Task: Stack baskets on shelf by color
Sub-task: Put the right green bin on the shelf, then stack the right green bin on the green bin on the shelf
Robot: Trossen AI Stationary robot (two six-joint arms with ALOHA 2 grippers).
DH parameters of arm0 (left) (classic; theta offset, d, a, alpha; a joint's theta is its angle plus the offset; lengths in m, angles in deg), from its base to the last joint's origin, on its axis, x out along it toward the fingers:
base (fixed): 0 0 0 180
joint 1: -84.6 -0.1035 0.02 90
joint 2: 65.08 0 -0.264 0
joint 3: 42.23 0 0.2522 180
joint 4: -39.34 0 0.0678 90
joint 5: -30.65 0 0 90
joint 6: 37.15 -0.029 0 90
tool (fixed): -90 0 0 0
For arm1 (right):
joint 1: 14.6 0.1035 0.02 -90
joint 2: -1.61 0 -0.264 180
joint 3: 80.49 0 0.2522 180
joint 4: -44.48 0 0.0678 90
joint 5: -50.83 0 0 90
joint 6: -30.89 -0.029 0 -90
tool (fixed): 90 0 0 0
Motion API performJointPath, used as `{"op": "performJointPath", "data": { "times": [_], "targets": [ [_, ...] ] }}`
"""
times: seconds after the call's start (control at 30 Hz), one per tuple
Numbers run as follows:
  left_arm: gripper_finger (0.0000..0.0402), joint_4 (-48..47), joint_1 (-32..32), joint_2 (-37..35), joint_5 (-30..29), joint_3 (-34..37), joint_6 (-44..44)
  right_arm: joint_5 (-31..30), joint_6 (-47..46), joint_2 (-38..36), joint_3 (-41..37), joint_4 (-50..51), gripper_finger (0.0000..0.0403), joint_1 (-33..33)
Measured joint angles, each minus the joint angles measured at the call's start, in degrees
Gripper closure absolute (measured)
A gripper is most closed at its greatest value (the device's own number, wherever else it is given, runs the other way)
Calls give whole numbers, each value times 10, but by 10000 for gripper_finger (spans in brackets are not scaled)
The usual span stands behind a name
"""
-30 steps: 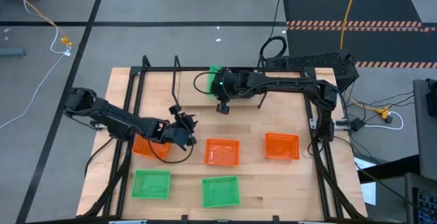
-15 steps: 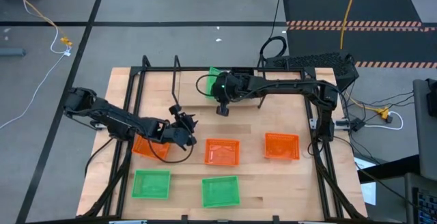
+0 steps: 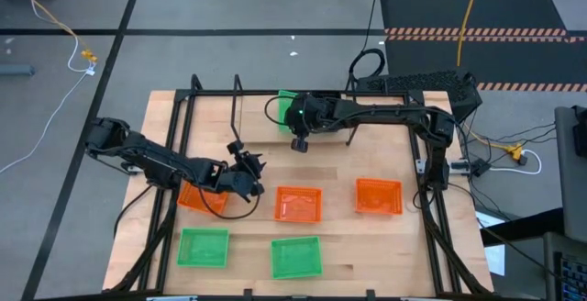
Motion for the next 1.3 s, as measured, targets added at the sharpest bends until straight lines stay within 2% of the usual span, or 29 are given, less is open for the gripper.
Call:
{"op": "performJointPath", "data": {
  "times": [0.23,0.63,0.8,0.93,1.1,1.23,1.3],
  "targets": [
    [266,0,0,0,0,0,0,0,-13,0,0,-10,349,1],
    [266,-1,0,0,0,0,6,0,-19,0,-13,-30,347,2],
    [266,-3,4,0,0,0,7,-1,29,-32,-23,-14,347,5],
    [266,-2,7,0,0,0,14,-15,96,-99,-23,40,347,25],
    [266,2,9,0,0,0,22,-9,162,-192,-22,167,350,62],
    [266,8,10,0,0,0,32,29,167,-234,-25,289,350,104],
    [266,16,10,0,2,0,33,28,147,-248,-40,321,351,139]
  ]
}}
